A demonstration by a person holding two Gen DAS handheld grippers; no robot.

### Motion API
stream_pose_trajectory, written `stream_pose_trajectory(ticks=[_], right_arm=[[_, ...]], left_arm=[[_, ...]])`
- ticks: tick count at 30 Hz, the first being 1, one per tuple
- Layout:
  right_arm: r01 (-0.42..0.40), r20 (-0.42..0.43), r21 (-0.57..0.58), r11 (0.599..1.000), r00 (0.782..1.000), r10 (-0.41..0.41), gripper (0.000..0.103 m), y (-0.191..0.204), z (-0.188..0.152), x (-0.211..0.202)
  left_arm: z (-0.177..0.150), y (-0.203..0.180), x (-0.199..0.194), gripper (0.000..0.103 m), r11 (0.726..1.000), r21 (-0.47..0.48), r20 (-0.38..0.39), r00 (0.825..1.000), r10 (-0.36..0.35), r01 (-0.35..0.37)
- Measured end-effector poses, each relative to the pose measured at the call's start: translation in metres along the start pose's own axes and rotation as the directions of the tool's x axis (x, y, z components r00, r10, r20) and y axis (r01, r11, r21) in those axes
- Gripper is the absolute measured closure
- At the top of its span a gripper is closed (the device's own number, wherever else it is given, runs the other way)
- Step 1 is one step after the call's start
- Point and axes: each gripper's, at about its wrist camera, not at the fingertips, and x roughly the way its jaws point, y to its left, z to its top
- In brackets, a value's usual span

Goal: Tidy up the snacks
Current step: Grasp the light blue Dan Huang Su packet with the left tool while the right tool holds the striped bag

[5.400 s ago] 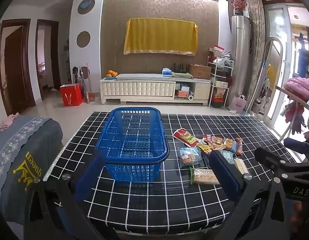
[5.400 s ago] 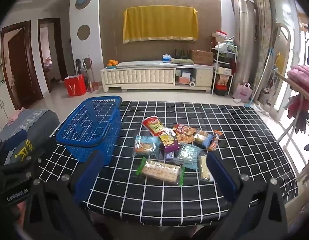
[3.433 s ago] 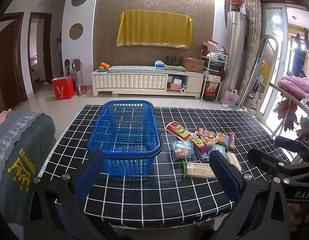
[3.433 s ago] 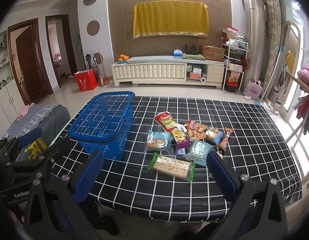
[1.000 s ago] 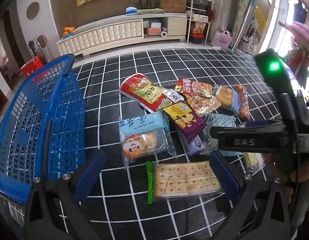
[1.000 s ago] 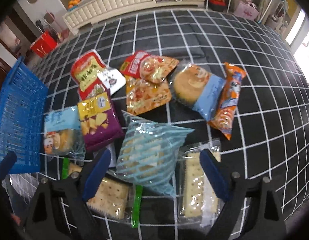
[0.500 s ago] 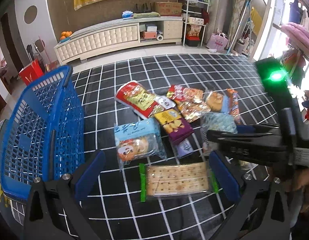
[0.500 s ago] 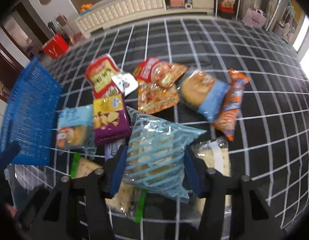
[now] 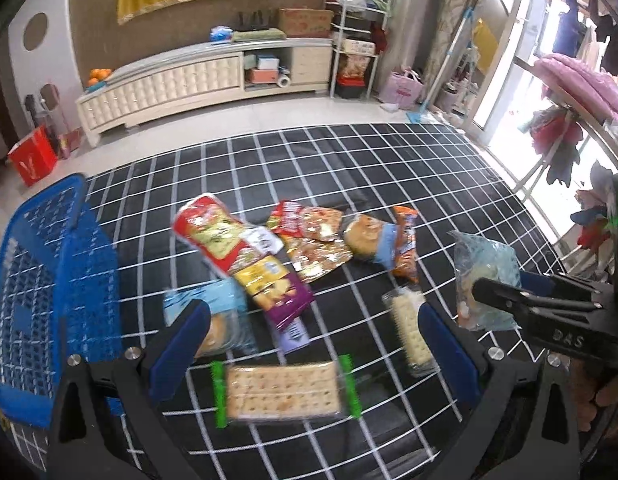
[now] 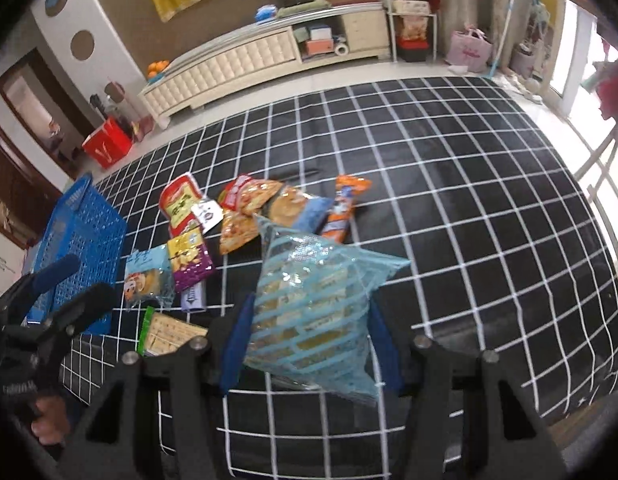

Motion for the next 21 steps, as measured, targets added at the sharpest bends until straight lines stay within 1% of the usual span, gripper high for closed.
stream_pose_trajectory(ticks=[4,6,7,9,13,15,17,21], right_arm=[[-0.004,-0.002,0.024,1.000,1.000,0.004,0.043,-0.015,-0.002,-0.004],[-0.012,-0.007,0.035,0.999,1.000,0.012,0.043,-0.021,-0.002,-0.004],[-0.016,-0.010,0.040,0.999,1.000,0.016,0.043,-0.023,-0.001,-0.002],[-0.024,-0.014,0.046,0.999,1.000,0.025,0.043,-0.025,0.001,0.000],[-0.052,-0.026,0.041,0.998,0.998,0.053,0.043,-0.023,0.003,0.007],[-0.066,-0.037,0.035,0.997,0.997,0.067,0.043,-0.020,0.004,0.013],[-0.077,-0.047,0.029,0.997,0.996,0.078,0.043,-0.015,0.006,0.020],[-0.096,-0.058,0.018,0.995,0.994,0.097,0.043,-0.010,0.005,0.027]], left_arm=[[0.013,-0.009,0.017,0.001,1.000,0.019,-0.036,0.999,-0.005,0.006],[0.017,-0.009,0.024,0.004,1.000,0.013,-0.067,0.998,-0.016,0.017],[0.019,-0.006,0.030,0.005,1.000,0.003,-0.095,0.995,-0.009,0.009],[0.019,0.006,0.039,0.006,0.999,-0.039,-0.148,0.989,0.023,-0.029],[0.017,0.035,0.051,0.006,0.990,-0.124,-0.218,0.975,0.038,-0.067],[0.015,0.050,0.057,0.007,0.981,-0.164,-0.256,0.965,0.060,-0.105],[0.012,0.060,0.060,0.008,0.976,-0.173,-0.273,0.958,0.083,-0.134],[0.002,0.069,0.070,0.008,0.977,-0.134,-0.311,0.943,0.119,-0.167]])
